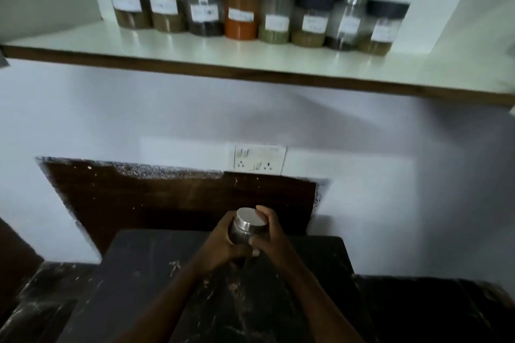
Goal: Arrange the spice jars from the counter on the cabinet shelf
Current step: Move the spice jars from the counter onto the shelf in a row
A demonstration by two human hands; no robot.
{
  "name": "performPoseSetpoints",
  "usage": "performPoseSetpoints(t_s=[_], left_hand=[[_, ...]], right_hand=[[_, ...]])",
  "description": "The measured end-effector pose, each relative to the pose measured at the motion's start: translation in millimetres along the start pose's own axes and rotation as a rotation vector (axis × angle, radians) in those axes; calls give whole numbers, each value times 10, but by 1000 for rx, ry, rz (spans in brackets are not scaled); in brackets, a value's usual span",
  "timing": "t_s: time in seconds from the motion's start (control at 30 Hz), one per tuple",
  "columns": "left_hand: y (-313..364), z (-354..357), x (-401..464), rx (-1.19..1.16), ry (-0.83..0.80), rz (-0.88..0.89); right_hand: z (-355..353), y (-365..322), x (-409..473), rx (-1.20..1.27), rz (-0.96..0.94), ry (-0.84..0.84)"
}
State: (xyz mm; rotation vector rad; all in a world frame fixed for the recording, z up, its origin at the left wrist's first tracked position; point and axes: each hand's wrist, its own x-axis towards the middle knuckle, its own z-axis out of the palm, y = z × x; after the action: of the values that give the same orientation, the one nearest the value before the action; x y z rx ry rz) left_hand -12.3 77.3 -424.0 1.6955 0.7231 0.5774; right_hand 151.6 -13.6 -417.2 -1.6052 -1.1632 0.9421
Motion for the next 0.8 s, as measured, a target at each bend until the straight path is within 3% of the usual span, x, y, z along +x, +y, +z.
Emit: performPoseSetpoints(t_s=[0.1, 0.17, 0.37, 0.6, 0.8], left_hand=[[474, -25, 10, -62, 175, 172], [828, -51, -18, -120, 204, 250], [1746, -281, -34, -200, -52, 345], [2710, -240, 59, -110, 153, 488], [3278, -57, 353, 43, 346, 636]], right_hand=[[5, -552, -29, 51, -91, 77], [-41, -930, -82, 67, -166, 178], [-607, -1858, -207, 187, -403, 198], [-1025, -2616, -294, 227, -531, 243], [-1254, -2957, -338, 30, -561, 393]])
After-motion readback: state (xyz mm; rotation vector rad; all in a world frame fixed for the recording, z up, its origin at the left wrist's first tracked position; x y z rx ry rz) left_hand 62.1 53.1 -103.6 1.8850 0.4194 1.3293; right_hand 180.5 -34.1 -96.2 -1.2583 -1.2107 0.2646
